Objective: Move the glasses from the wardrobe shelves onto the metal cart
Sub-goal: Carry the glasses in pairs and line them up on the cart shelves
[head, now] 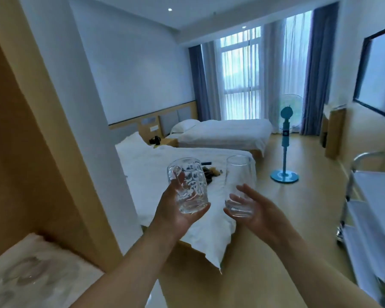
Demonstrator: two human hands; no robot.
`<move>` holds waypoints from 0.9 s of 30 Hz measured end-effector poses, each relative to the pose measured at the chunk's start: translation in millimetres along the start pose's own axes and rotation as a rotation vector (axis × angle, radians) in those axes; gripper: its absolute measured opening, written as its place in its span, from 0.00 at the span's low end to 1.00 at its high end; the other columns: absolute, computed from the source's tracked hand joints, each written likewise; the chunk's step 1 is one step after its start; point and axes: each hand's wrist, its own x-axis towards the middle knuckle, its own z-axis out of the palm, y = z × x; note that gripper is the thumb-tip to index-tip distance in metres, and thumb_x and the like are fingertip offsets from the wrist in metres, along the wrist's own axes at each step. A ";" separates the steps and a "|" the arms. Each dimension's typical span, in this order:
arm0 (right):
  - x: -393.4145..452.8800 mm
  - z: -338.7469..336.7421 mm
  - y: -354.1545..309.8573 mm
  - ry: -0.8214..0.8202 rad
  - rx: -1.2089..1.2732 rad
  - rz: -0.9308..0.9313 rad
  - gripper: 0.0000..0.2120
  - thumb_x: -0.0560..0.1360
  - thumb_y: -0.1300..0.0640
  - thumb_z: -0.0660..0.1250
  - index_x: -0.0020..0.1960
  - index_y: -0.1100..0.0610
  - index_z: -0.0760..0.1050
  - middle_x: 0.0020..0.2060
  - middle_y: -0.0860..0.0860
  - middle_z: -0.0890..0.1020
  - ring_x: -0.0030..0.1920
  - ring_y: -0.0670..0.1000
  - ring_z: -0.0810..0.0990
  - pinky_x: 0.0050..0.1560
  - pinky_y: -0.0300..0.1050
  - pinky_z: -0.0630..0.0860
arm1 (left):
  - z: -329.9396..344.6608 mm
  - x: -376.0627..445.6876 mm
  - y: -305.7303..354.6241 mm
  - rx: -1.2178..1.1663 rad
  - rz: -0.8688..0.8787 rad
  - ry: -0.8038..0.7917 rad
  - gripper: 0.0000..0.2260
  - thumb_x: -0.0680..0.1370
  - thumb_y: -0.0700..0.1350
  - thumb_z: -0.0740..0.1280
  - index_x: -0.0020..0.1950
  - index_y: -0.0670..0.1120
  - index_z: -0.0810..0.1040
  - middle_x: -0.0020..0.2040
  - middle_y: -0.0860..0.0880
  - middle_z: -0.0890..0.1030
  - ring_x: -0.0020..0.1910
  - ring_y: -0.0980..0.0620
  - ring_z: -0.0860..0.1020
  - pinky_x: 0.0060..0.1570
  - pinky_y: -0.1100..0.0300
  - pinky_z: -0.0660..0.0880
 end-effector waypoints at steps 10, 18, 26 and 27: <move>18.3 -135.0 -87.8 0.062 -0.049 -0.059 0.22 0.54 0.52 0.87 0.45 0.55 0.86 0.52 0.62 0.82 0.47 0.60 0.83 0.68 0.64 0.70 | 120.9 98.3 -71.0 -0.265 -0.287 -0.238 0.09 0.75 0.47 0.71 0.53 0.47 0.88 0.55 0.48 0.84 0.55 0.49 0.81 0.65 0.52 0.73; 22.8 -205.7 -125.3 0.266 -0.038 -0.143 0.37 0.57 0.53 0.86 0.62 0.61 0.77 0.48 0.59 0.79 0.47 0.59 0.81 0.57 0.63 0.79 | 185.7 158.1 -121.0 -0.178 -0.392 -0.273 0.23 0.72 0.44 0.76 0.67 0.41 0.79 0.57 0.41 0.84 0.53 0.42 0.84 0.61 0.43 0.78; 35.1 -259.6 -151.4 0.438 -0.063 -0.227 0.39 0.64 0.53 0.83 0.69 0.65 0.72 0.51 0.60 0.76 0.49 0.59 0.80 0.62 0.64 0.76 | 237.9 237.6 -163.2 -0.177 -0.482 -0.397 0.26 0.70 0.44 0.77 0.67 0.42 0.79 0.62 0.39 0.82 0.64 0.39 0.80 0.69 0.38 0.71; 38.4 -264.5 -155.9 0.445 -0.068 -0.240 0.38 0.64 0.53 0.83 0.68 0.66 0.73 0.50 0.59 0.76 0.48 0.58 0.80 0.61 0.62 0.76 | 243.8 247.5 -166.5 -0.172 -0.497 -0.428 0.26 0.70 0.45 0.77 0.67 0.42 0.79 0.61 0.41 0.83 0.61 0.40 0.81 0.69 0.38 0.71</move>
